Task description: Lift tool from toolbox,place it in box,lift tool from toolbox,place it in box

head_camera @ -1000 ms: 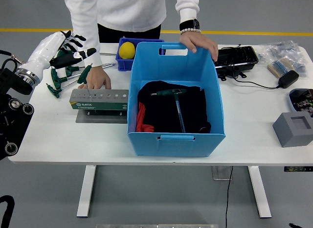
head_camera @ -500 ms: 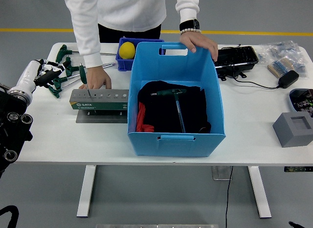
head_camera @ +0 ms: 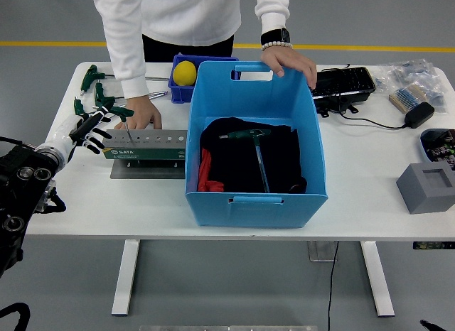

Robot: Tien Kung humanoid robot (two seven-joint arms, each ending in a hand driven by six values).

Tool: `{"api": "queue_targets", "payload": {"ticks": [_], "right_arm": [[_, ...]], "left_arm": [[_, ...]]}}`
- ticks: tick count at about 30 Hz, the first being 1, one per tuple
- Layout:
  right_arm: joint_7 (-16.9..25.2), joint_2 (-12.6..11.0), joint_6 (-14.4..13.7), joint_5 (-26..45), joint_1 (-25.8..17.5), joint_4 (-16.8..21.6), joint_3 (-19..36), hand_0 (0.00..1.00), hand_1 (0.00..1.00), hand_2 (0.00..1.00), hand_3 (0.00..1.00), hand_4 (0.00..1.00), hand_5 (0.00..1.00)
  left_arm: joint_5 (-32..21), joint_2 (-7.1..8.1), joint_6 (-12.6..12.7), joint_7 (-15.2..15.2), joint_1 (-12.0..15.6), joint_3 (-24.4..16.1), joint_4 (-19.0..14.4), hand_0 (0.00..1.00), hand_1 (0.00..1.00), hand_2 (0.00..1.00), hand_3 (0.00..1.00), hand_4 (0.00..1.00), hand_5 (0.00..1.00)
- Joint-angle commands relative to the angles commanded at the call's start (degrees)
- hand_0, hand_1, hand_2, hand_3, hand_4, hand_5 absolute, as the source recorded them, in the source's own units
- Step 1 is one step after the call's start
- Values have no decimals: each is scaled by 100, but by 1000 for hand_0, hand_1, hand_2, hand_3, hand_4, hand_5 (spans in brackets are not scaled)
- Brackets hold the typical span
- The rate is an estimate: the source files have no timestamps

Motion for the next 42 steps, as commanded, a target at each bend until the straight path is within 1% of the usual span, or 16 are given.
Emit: {"api": "queue_targets", "payload": {"ticks": [9,10,15,21,22,25,30,34,35,40,42], "right_arm": [[-4,-3,5,-26,10,-1,13,618,602,671,541,771,651],[-4,-3,5,-25,10,-1,12,618,600,671,541,771,651],[-8,-4,9,-49,17,-1,23,618,600,671,541,771,651],[-6,-8,8,-38,27,-1,17,618,599,670,541,770,652],[-5,-8,7,-33,27,-1,15,618,599,670,541,771,652],[-4,-9,7,-32,30,-1,14,618,599,670,541,771,652],[-13,-8,13,-61,31,-1,29,618,599,671,540,771,651],[-16,-7,14,-67,20,1,32,618,599,671,540,771,651],[-17,-7,15,-71,18,1,34,618,599,670,540,771,651],[-24,-6,19,-101,4,3,51,618,599,670,540,771,651],[-27,-5,18,-110,-1,3,58,618,599,669,540,771,651]], "left_arm": [[-1302,-25,149,84,-76,316,108,240,293,427,708,857,998],[-1446,-31,172,87,-86,343,118,226,287,424,708,865,998],[-1897,-60,307,61,-150,451,164,226,287,424,708,865,998],[-2231,-87,447,0,-200,525,203,218,289,427,716,868,998],[-2359,-92,470,-7,-203,556,203,216,289,427,717,868,998],[-2634,-101,490,-1,-213,630,208,216,289,427,717,868,998],[-3388,-117,485,56,-271,861,220,211,288,428,707,868,998],[-3895,-136,485,68,-321,1003,229,211,288,428,707,868,998],[-3970,-139,483,70,-331,1022,229,213,294,445,702,869,998],[-4380,-157,489,44,-418,1090,238,213,294,445,702,869,998],[-4535,-151,523,10,-458,1105,245,218,307,462,697,871,998]]}}
